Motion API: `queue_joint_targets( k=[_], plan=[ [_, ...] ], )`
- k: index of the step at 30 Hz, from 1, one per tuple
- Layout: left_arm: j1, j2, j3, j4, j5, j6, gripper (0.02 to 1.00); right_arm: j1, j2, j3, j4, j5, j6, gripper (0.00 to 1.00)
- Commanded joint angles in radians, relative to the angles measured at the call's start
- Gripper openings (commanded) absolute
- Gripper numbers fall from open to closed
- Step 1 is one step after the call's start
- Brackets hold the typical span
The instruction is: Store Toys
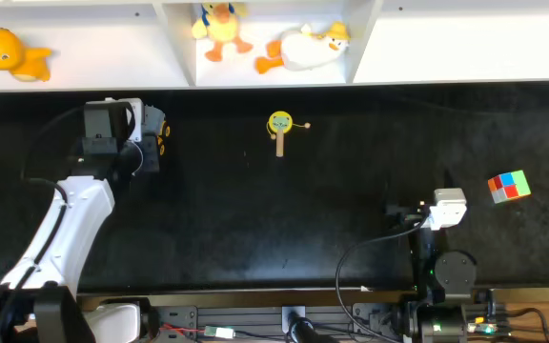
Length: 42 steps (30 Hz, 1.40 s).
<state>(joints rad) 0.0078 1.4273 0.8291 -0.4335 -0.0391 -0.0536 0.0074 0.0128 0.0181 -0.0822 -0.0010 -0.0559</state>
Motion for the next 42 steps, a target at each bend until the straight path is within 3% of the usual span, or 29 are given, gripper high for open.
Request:
queue_joint_targets(
  k=[1, 5, 8, 13, 22, 31, 42],
  plan=[
    [-0.002, 0.01, -0.007, 0.002, -0.004, -0.008, 0.411, 0.004, -0.009, -0.013, 0.004, -0.006, 0.005, 0.996],
    [-0.002, 0.01, -0.007, 0.002, -0.004, -0.008, 0.424, 0.004, -0.009, -0.013, 0.004, -0.006, 0.005, 0.996],
    [-0.002, 0.005, -0.007, 0.0, -0.008, -0.008, 0.507, 0.004, -0.009, -0.013, 0.004, -0.006, 0.005, 0.996],
    [-0.002, -0.016, -0.007, -0.003, -0.027, -0.007, 0.564, 0.004, -0.009, -0.013, 0.004, -0.006, 0.004, 0.993],
    [-0.001, -0.022, -0.007, 0.006, -0.086, 0.034, 0.581, 0.004, -0.009, -0.013, 0.004, -0.006, 0.005, 0.996],
    [0.016, -0.022, -0.007, 0.037, -0.074, 0.089, 0.739, 0.004, -0.009, -0.013, 0.004, -0.006, 0.005, 0.993],
    [0.039, -0.022, -0.007, 0.076, -0.024, 0.188, 0.73, 0.004, -0.009, -0.013, 0.004, -0.006, 0.005, 0.996]
  ],
)
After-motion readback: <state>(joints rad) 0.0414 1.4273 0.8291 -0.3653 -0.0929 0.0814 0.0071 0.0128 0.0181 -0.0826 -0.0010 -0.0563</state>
